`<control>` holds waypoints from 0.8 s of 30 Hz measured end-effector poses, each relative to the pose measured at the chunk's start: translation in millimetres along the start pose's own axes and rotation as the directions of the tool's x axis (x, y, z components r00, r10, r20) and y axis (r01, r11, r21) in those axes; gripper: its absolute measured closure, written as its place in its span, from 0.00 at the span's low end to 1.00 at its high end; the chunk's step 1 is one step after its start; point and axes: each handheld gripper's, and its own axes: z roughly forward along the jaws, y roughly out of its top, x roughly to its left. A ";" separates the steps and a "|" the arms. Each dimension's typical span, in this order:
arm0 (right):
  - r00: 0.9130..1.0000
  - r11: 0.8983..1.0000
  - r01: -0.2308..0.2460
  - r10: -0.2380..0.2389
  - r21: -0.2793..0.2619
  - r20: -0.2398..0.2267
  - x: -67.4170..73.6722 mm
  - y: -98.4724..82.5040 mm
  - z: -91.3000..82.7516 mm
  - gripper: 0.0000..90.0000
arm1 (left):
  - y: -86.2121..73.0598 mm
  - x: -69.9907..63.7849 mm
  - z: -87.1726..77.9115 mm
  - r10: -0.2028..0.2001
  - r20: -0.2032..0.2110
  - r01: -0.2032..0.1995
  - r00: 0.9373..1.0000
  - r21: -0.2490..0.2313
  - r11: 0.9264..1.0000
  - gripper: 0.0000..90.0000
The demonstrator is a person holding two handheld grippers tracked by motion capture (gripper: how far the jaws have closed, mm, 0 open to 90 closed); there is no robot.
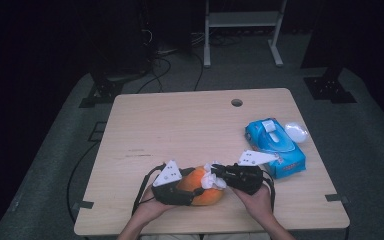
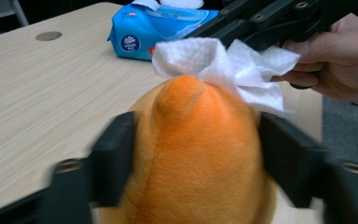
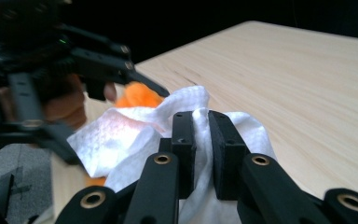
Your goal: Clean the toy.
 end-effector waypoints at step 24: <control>1.000 0.998 0.010 -0.009 -0.059 0.023 6.3 12.6 -11.6 0.89 | 1.3 2.4 -4.8 0.047 -0.048 -0.044 0.998 0.064 0.997 0.44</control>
